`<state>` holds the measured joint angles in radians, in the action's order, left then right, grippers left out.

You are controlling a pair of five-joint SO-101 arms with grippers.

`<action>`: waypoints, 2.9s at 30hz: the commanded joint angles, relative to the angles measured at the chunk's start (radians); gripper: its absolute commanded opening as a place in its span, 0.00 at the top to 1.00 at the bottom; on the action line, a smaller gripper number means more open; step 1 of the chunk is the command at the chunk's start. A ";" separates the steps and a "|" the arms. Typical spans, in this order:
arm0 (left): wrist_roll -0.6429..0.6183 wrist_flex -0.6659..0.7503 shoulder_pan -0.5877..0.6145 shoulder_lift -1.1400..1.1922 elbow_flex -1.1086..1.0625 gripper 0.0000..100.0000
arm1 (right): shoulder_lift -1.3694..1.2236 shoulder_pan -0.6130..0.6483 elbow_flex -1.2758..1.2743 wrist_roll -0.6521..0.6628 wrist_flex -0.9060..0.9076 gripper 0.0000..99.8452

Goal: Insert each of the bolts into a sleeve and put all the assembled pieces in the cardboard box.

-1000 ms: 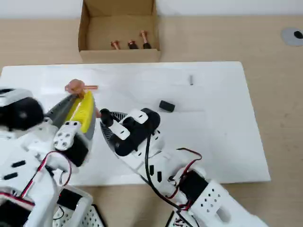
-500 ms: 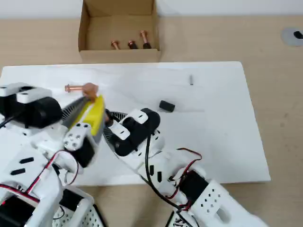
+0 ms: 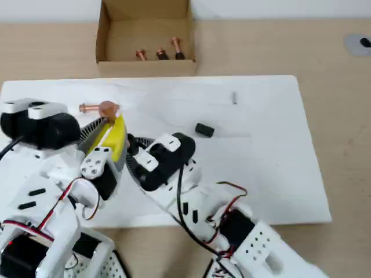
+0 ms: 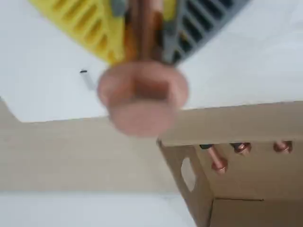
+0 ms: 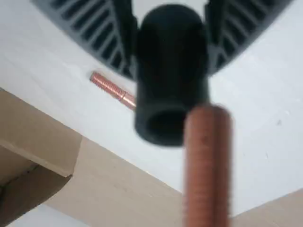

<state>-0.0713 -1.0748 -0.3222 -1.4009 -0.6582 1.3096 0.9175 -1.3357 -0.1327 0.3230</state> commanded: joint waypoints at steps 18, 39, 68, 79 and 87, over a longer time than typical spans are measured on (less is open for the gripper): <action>0.000 0.092 0.018 0.007 -0.023 0.99 | 0.031 0.013 0.013 0.003 -0.031 0.99; 0.043 0.121 0.021 0.004 -0.081 0.99 | 0.031 0.013 0.044 0.002 -0.031 0.99; 0.035 -0.103 0.011 0.002 0.020 0.97 | 0.031 -0.036 0.044 0.002 -0.031 0.99; -0.051 -0.172 0.012 0.005 0.080 0.86 | 0.031 -0.036 0.070 0.002 -0.031 0.99; -0.055 -0.239 0.012 0.012 0.215 0.86 | 0.027 -0.079 0.094 -0.026 -0.031 0.99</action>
<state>-0.1189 -1.2881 -0.3161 -1.4024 -0.5493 1.3111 0.8915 -1.3326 -0.1327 0.3230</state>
